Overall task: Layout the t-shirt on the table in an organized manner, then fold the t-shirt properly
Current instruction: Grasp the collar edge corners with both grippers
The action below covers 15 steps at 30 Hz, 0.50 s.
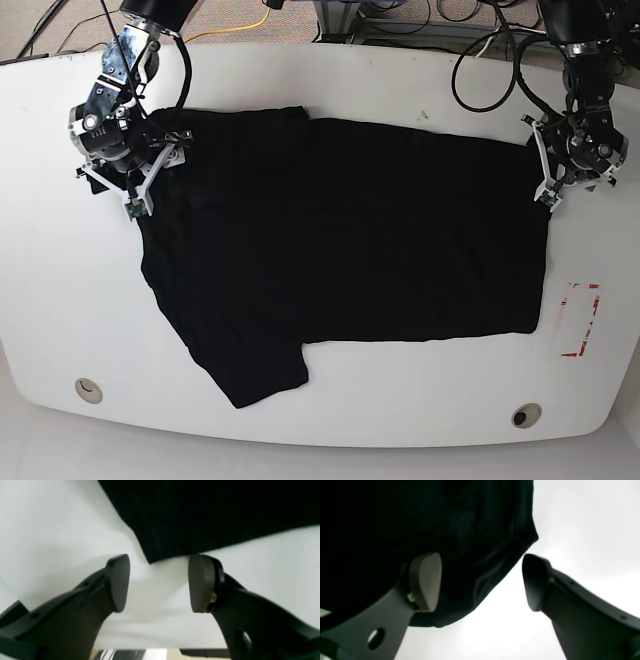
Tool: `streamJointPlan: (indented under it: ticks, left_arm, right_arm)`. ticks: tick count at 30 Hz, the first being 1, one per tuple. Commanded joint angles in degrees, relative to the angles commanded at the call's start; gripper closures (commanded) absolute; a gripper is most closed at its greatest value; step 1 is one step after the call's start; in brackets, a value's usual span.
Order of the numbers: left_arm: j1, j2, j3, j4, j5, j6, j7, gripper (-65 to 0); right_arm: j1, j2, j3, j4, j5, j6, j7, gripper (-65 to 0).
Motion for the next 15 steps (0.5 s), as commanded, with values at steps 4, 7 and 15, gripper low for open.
streamJointPlan:
  ticks: [4, 7, 15]
  left_arm:
    - [-0.1, 0.0, 0.1, -3.1, 0.0, 0.0, -0.5, -35.0]
    - [-1.9, 0.1, 0.2, -5.9, 0.0, 0.0, -0.6, -35.0]
    - [-3.1, 0.2, 0.6, -9.1, 0.0, 0.0, -1.8, -35.0]
  right_arm:
    - [0.0, 0.0, 0.0, 0.4, 0.0, 0.00, 0.0, -48.4]
    - [0.0, 0.1, 0.0, 0.4, 0.0, 0.00, 0.0, -48.4]
    - [0.2, -0.1, 0.0, 0.4, 0.0, 0.00, 0.0, -48.4]
